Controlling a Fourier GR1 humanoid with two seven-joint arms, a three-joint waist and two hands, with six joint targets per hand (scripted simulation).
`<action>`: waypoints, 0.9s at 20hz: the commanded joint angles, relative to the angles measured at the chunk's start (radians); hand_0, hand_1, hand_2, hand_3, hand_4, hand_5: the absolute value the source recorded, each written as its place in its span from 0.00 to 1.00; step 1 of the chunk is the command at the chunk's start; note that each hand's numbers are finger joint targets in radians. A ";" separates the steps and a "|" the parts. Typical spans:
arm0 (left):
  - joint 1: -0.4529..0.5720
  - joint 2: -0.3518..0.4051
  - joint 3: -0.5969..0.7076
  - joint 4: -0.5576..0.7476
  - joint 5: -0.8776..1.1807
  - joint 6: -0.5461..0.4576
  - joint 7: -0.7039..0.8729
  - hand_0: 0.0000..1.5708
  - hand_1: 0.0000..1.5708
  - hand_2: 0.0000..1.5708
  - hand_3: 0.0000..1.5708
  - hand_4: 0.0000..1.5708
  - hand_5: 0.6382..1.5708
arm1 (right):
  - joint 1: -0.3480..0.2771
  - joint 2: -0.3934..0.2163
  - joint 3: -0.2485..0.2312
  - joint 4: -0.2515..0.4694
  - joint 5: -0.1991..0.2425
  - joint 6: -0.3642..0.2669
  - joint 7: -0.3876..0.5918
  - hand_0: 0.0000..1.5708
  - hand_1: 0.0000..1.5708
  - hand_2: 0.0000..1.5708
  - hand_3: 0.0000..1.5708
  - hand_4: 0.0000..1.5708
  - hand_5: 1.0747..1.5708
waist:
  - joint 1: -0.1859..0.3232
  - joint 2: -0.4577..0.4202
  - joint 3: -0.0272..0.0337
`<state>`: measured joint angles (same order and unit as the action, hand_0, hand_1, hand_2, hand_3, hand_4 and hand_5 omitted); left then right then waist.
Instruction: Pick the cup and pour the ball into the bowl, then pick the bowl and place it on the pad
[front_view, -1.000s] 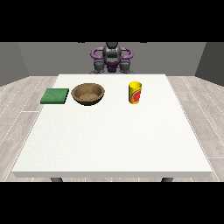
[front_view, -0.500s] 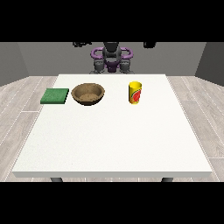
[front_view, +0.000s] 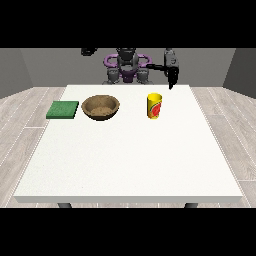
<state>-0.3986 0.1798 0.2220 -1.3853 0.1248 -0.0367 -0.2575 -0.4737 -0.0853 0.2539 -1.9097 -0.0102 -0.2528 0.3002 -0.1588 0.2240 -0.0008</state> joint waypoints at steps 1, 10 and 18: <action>0.072 -0.019 0.020 0.133 -0.027 -0.017 -0.205 0.00 0.00 0.00 0.00 0.00 0.82 | -0.020 -0.051 -0.071 -0.056 -0.031 0.041 0.044 0.00 0.00 0.00 0.00 0.00 0.99 | -0.008 0.033 -0.0003; 0.018 -0.002 0.037 0.439 -0.045 -0.052 -0.377 0.00 0.00 0.00 0.00 0.00 0.86 | 0.080 -0.061 -0.117 -0.118 -0.075 0.101 0.053 0.00 0.00 0.00 0.00 0.00 1.00 | -0.028 -0.008 0.0000; -0.096 0.014 0.085 0.625 -0.026 -0.030 -0.481 0.00 0.00 0.00 0.00 0.00 0.84 | 0.108 -0.102 -0.218 -0.168 -0.162 0.181 0.015 0.00 0.00 0.00 0.00 0.00 0.99 | -0.075 0.040 -0.0001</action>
<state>-0.4620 0.1918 0.2808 -0.8615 0.0990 -0.0828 -0.6484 -0.3751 -0.1740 0.0577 -2.0226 -0.1482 -0.0935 0.3079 -0.1967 0.2342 -0.0004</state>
